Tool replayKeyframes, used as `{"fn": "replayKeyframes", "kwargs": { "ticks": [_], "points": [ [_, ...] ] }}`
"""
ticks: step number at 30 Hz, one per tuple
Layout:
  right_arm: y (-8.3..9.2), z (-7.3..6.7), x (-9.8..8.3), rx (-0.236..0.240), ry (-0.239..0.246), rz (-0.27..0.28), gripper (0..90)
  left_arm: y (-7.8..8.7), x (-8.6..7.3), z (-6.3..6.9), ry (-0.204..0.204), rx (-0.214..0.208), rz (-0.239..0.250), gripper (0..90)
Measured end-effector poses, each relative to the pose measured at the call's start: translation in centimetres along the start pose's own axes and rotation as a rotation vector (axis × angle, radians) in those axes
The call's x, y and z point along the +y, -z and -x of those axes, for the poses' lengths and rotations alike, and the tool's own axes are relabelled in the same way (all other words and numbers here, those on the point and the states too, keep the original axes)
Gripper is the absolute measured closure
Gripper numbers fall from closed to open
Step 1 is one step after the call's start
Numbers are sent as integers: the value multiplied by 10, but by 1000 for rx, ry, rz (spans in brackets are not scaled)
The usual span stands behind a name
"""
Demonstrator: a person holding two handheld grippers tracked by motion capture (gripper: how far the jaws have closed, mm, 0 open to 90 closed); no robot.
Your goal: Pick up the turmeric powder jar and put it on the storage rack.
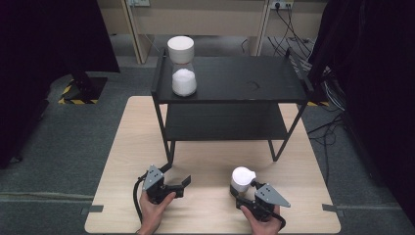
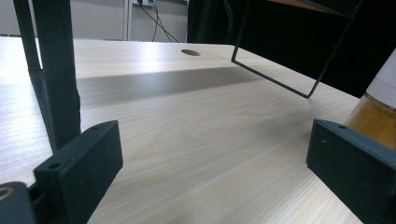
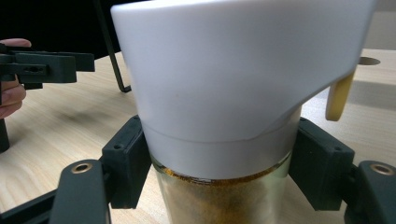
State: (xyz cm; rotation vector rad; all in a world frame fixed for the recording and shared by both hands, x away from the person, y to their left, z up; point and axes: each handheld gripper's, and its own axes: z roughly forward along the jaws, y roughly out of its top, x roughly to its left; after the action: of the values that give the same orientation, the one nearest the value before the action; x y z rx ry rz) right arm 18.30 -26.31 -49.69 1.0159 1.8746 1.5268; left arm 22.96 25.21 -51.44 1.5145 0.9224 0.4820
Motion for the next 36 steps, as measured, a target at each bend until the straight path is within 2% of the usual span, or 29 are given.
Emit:
{"fn": "replayKeyframes", "kwargs": {
  "ticks": [15, 25, 30, 36],
  "points": [
    [0, -3, 0, -9, 3, 1, 296, 0, 0, 1, -4, 1, -2, 32],
    [2, 0, 5, -15, -13, -8, 306, 0, 0, 0, 1, 1, 0, 33],
    [7, 0, 9, -20, -9, 14, 308, 0, 0, 0, 0, 1, 0, 33],
    [20, 2, 21, -35, -2, 83, 309, 0, 0, 0, 1, 1, -1, 33]
  ]
}}
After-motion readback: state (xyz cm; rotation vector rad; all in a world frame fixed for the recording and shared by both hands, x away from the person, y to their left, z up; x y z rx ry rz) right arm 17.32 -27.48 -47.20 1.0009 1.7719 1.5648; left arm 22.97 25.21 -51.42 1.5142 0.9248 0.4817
